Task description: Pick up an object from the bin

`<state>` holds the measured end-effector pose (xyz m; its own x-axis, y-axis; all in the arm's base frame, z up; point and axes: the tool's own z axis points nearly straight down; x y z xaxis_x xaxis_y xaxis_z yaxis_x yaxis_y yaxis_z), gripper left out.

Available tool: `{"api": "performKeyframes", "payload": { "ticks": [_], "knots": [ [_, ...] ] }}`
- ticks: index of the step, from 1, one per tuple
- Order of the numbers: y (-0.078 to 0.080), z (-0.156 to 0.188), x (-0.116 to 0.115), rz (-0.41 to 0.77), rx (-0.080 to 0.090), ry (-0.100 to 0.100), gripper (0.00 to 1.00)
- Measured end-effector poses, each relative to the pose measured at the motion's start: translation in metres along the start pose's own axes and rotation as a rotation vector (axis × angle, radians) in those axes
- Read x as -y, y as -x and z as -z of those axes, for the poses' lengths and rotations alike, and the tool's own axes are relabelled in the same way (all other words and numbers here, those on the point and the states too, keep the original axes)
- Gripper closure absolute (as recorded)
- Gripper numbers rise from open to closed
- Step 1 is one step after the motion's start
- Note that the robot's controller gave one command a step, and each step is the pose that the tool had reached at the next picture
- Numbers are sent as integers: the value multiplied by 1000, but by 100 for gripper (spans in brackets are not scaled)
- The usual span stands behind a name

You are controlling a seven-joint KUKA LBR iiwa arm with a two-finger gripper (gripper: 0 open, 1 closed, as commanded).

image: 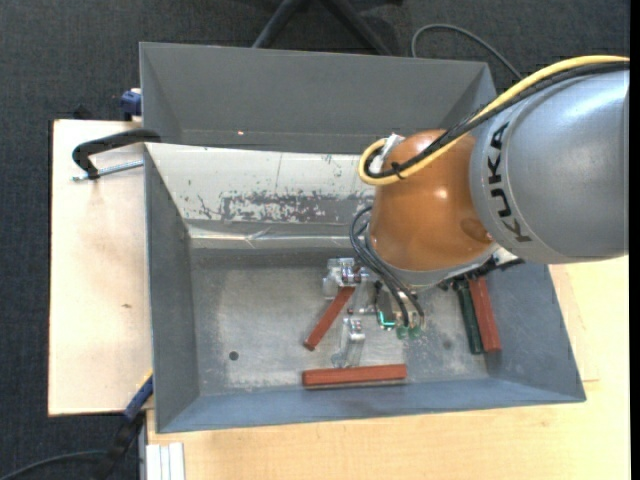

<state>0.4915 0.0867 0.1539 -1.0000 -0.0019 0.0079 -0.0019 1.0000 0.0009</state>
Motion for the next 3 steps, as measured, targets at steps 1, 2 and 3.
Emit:
{"api": "performKeyframes", "payload": {
  "ticks": [1, 2, 3],
  "knots": [
    [13, -86, 32, -52, 7, 1, 0],
    [14, -81, 31, -49, 14, 2, 100],
    [28, 55, 24, -65, 22, 3, 100]
  ]
}}
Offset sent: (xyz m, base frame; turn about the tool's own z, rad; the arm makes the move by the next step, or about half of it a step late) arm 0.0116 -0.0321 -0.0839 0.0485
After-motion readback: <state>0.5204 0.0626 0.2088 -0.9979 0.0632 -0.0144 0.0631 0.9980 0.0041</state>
